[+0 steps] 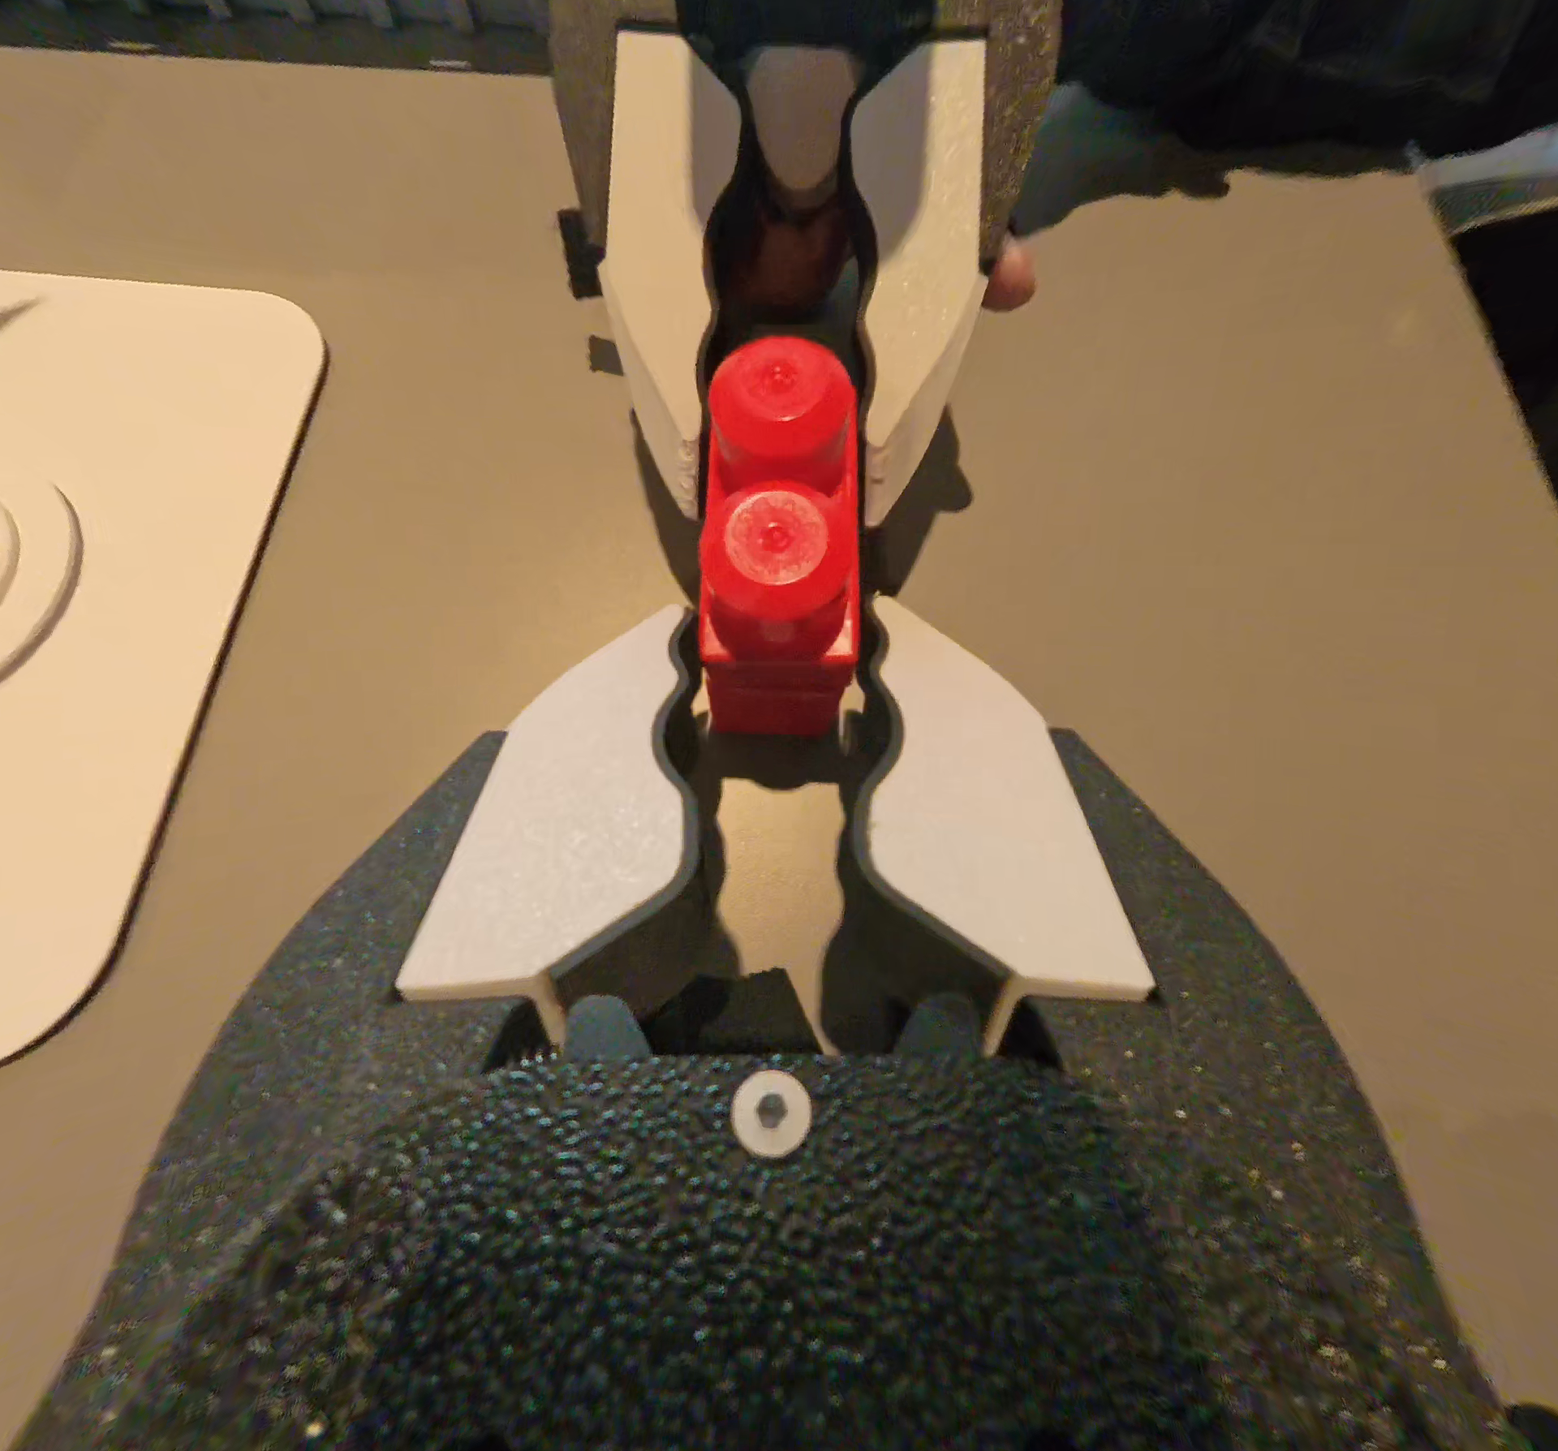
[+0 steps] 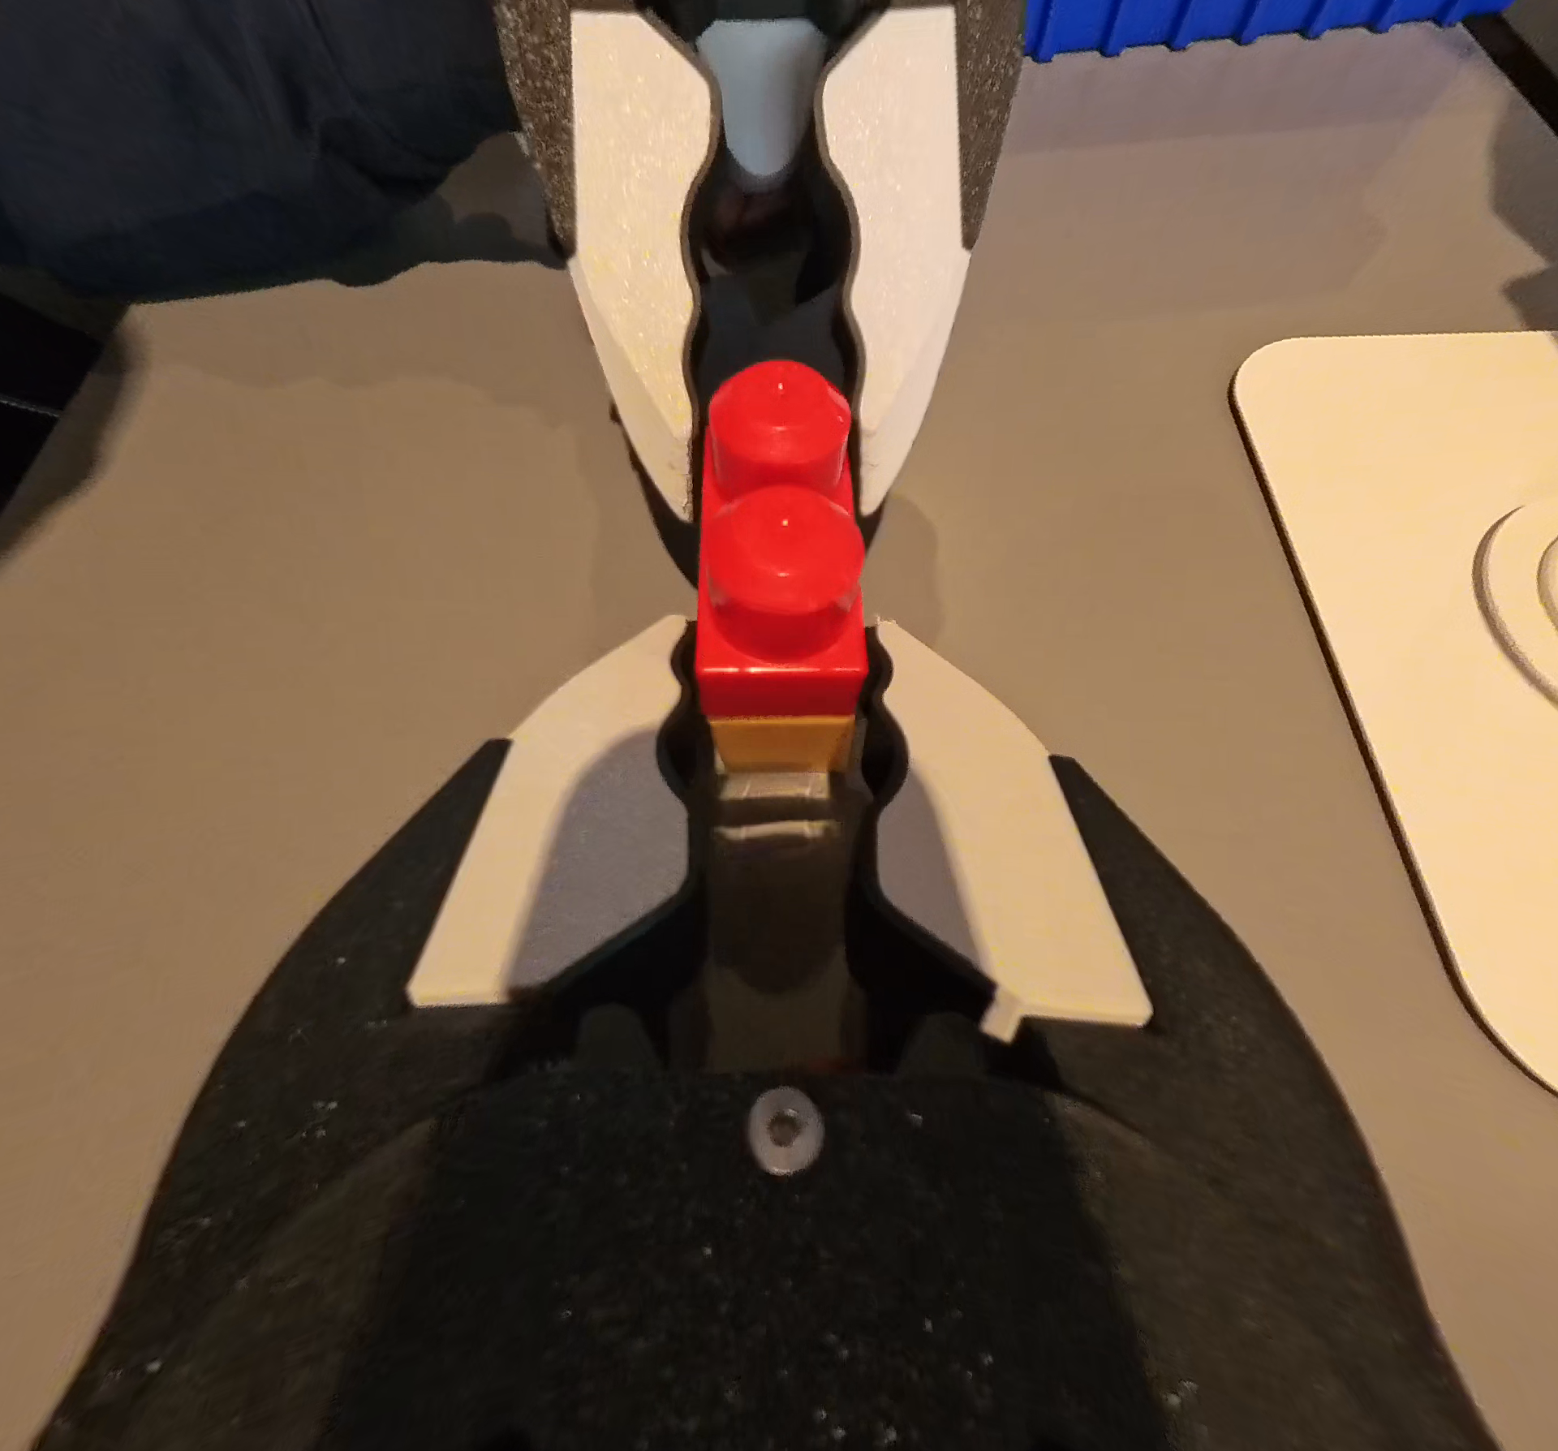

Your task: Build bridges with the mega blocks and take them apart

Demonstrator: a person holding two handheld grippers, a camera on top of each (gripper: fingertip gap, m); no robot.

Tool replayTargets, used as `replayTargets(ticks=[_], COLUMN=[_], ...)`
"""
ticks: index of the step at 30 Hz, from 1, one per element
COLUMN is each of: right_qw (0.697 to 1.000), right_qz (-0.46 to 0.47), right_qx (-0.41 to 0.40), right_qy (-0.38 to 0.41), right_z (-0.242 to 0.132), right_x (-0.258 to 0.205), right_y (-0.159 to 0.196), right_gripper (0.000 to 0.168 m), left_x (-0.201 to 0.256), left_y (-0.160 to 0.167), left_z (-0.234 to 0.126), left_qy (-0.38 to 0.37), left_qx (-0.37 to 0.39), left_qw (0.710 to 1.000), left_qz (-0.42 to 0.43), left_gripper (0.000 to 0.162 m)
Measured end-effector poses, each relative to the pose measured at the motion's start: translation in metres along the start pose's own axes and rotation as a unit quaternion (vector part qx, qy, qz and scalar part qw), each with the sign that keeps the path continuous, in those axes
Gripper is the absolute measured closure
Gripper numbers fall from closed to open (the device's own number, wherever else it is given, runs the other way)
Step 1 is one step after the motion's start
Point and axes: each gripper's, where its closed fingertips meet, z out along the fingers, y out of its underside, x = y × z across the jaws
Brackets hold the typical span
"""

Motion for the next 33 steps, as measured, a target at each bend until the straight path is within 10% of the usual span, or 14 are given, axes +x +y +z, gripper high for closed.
replayTargets(ticks=[33], right_qw=[0.997], right_qz=[0.008], right_qx=[0.071], right_qy=[-0.008], right_z=[-0.015], right_x=[-0.001], right_y=[-0.015], right_gripper=[0.139], left_x=[-0.002], left_y=[0.003], left_z=[0.0], left_qy=[-0.017], left_qx=[-0.066], left_qw=[0.998], left_qz=[0.008], left_gripper=[0.127])
